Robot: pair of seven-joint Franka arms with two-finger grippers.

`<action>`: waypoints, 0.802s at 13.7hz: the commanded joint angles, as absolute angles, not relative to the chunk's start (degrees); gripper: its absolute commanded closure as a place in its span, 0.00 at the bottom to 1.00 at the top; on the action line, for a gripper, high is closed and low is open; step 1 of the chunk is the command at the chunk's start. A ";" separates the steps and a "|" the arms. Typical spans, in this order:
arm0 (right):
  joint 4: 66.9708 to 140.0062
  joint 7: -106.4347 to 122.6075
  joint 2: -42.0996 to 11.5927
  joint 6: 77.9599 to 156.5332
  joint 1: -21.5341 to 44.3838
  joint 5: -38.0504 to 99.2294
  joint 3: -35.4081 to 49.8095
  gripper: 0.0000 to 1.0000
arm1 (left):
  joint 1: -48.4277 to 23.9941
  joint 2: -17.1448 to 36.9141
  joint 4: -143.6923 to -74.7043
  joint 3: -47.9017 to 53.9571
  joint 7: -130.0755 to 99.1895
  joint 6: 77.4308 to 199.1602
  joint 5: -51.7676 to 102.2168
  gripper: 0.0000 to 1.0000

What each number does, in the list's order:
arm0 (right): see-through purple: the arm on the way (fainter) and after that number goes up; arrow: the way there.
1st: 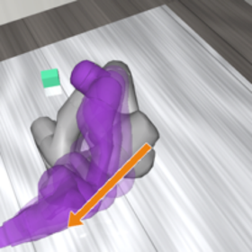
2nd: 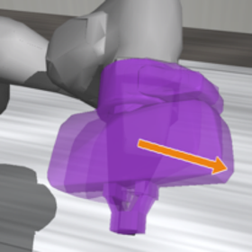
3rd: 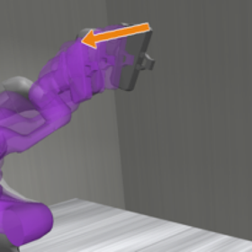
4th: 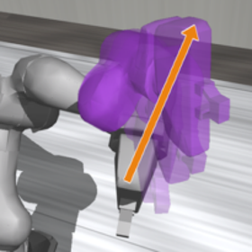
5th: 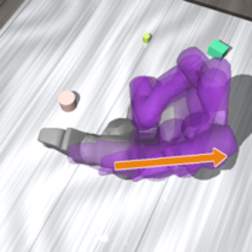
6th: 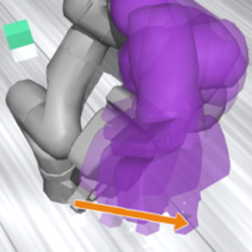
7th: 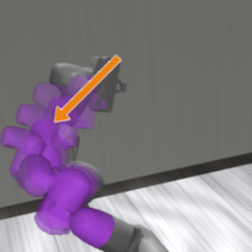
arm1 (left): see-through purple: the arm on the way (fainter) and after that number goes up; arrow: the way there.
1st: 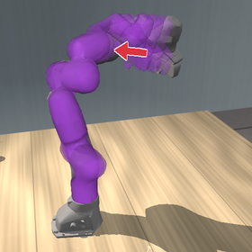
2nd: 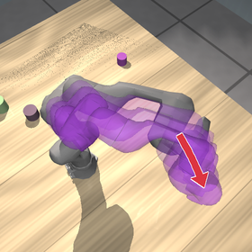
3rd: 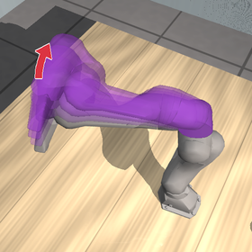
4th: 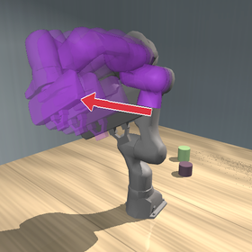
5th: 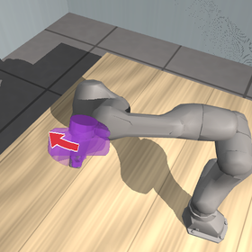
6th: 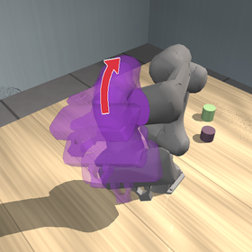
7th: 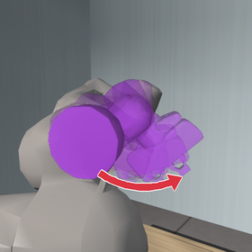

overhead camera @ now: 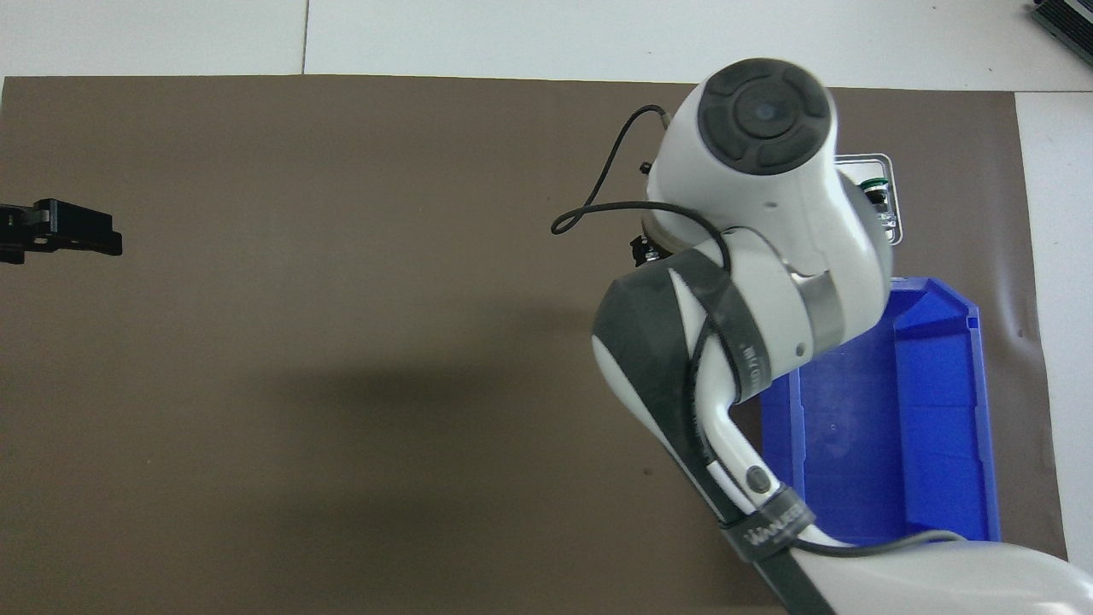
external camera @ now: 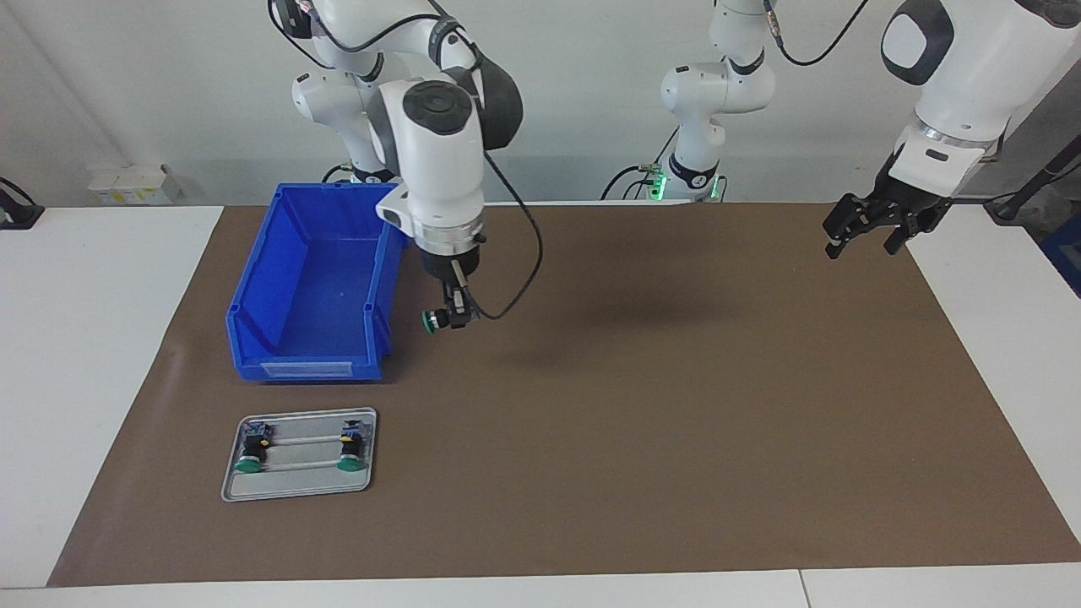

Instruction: Place and press button with both arms

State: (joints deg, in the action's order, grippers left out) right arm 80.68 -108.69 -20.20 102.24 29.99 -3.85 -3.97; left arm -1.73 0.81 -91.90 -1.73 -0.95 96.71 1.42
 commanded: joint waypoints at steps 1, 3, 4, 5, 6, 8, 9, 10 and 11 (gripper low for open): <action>81.12 -119.75 -22.92 105.02 33.03 -5.62 -3.69 1.00 | -1.06 -0.79 -93.69 -1.41 -0.26 96.68 0.62 0.00; 80.95 -125.83 -25.30 108.79 35.67 -5.01 -3.69 1.00 | -1.14 -0.79 -93.69 -1.41 -0.26 96.68 0.62 0.00; 80.77 -128.56 -26.88 109.77 35.86 -5.44 -3.69 1.00 | -1.14 -0.79 -93.69 -1.32 -0.26 96.68 0.62 0.00; 78.60 -131.80 -29.59 111.34 37.08 -5.54 -3.60 1.00 | -1.06 -0.79 -93.69 -1.41 -0.26 96.68 0.62 0.00; 76.40 -134.88 -32.93 112.14 39.87 -5.71 -3.86 1.00 | -1.05 -0.79 -93.69 -1.41 -0.26 96.68 0.62 0.00; 74.01 -141.12 -36.47 115.21 41.40 -5.89 -3.69 1.00 | -1.14 -0.79 -93.69 -1.41 -0.26 96.68 0.62 0.00; 74.09 -142.81 -37.08 116.44 41.92 -5.89 -3.60 1.00 | -1.14 -0.79 -93.69 -1.41 -0.26 96.68 0.62 0.00; 74.27 -143.00 -37.52 117.85 43.49 -5.89 -3.60 1.00 | -1.14 -0.79 -93.69 -1.41 -0.26 96.68 0.62 0.00; 74.44 -143.00 -37.88 120.30 44.38 -5.89 -3.60 1.00 | -1.14 -0.79 -93.69 -1.41 -0.26 96.68 0.62 0.00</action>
State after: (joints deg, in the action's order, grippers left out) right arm 76.59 -141.15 -36.54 118.25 43.39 -4.20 -3.86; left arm -1.73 0.81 -91.90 -1.73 -0.95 96.71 1.42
